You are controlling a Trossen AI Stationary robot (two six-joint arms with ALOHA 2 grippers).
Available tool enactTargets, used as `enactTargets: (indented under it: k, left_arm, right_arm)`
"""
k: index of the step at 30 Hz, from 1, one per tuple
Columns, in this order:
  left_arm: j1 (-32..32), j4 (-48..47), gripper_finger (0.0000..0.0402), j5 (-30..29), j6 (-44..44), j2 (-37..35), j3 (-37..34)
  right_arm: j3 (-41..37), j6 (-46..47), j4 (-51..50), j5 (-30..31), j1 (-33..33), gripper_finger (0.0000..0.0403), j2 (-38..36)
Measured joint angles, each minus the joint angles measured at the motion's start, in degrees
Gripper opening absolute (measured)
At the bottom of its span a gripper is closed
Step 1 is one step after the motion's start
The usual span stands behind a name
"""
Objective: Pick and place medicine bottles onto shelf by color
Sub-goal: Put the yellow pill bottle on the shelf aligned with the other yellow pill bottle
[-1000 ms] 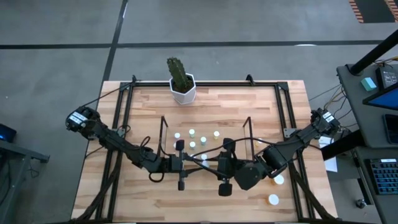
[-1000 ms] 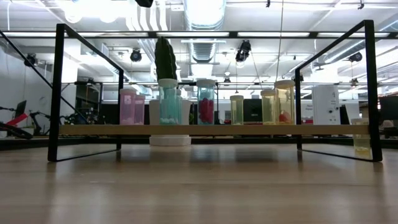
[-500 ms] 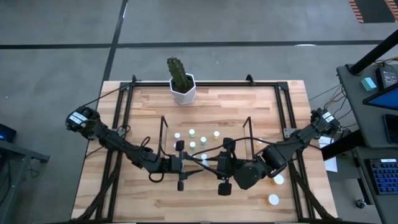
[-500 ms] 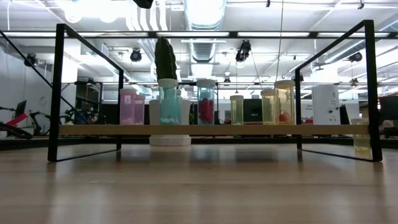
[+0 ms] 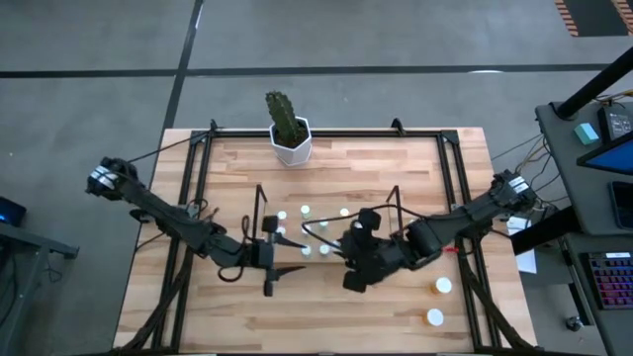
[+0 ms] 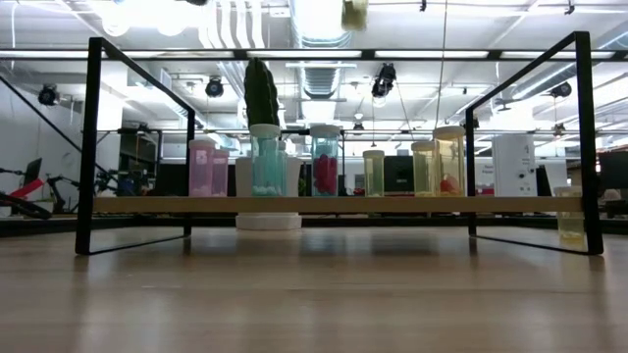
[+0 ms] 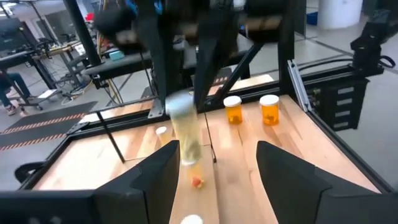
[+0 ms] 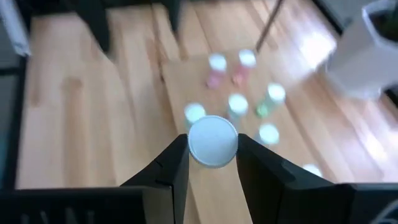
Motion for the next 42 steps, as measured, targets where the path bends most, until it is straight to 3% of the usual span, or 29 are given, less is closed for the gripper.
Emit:
enactTargets:
  k: [8,13,25,42]
  left_arm:
    - [-0.13,-8.6,0.0197,-0.02,0.31,-10.19,-0.92]
    - [-0.18,-8.84,0.0197,-0.06,0.1,-15.65,-4.17]
    - [-0.18,-5.17,0.0197,-0.06,2.08,-23.24,-7.9]
    - [-0.18,-4.16,0.0197,-0.05,3.67,-24.26,-8.21]
  right_arm:
    - [-5.27,1.54,-1.66,-10.75,-5.32,0.0109,0.9]
    - [-10.12,0.9,-0.34,-11.83,-7.31,0.0109,0.15]
    - [-20.36,-2.63,13.7,-11.76,-7.92,0.0109,-0.83]
    - [-25.09,-3.02,17.69,-12.23,-7.46,0.0109,-0.74]
